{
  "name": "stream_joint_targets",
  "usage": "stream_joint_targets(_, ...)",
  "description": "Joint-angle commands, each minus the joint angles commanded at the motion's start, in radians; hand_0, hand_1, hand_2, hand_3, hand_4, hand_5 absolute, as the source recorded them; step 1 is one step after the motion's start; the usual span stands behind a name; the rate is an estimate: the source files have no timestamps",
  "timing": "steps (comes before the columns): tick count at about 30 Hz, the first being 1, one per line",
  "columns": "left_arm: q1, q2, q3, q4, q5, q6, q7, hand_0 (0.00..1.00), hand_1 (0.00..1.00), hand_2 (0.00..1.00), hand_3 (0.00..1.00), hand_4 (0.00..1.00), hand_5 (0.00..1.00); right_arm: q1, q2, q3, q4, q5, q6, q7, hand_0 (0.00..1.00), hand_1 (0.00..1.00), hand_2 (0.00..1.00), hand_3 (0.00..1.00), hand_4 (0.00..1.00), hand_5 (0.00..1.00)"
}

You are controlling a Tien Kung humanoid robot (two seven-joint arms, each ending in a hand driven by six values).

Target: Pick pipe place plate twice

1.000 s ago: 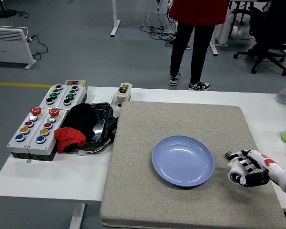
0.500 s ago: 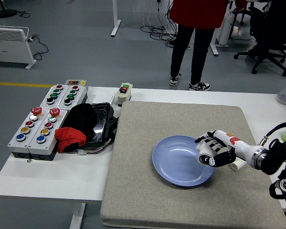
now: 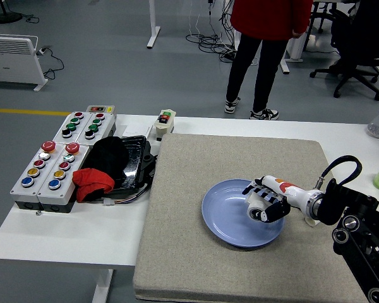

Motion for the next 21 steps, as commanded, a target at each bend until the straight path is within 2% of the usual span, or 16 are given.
stream_joint_targets(1, 0.000, 0.000, 0.000, 0.000, 0.001, 0.000, 0.000, 0.626, 0.581, 0.505, 0.575, 0.206, 0.998, -0.001, -0.001, 0.000, 0.003, -0.003, 0.006, -0.006, 0.951, 0.888, 0.998, 0.946, 0.641, 0.188)
stream_joint_targets(7, 0.001, 0.000, -0.002, 0.000, 0.002, 0.000, 0.002, 0.626, 0.581, 0.505, 0.575, 0.206, 0.998, -0.006, -0.006, 0.017, 0.030, -0.014, 0.037, -0.036, 0.951, 0.888, 0.998, 0.946, 0.641, 0.188)
stream_joint_targets(8, 0.001, 0.000, -0.002, 0.000, 0.004, 0.000, 0.002, 0.626, 0.580, 0.504, 0.575, 0.206, 0.998, -0.008, -0.008, 0.022, 0.038, -0.010, 0.042, -0.038, 0.992, 0.915, 0.998, 0.976, 0.656, 0.192)
stream_joint_targets(14, 0.000, -0.001, -0.001, 0.000, 0.003, 0.000, 0.002, 0.626, 0.580, 0.504, 0.575, 0.206, 0.998, -0.020, -0.014, 0.081, 0.068, -0.013, 0.030, -0.028, 0.998, 0.926, 0.998, 0.975, 0.647, 0.194)
stream_joint_targets(21, 0.001, -0.001, -0.003, 0.000, 0.006, 0.000, 0.003, 0.626, 0.580, 0.504, 0.575, 0.205, 0.998, -0.039, -0.030, 0.213, 0.017, -0.106, 0.039, -0.037, 0.998, 0.928, 0.998, 0.965, 0.662, 0.215)
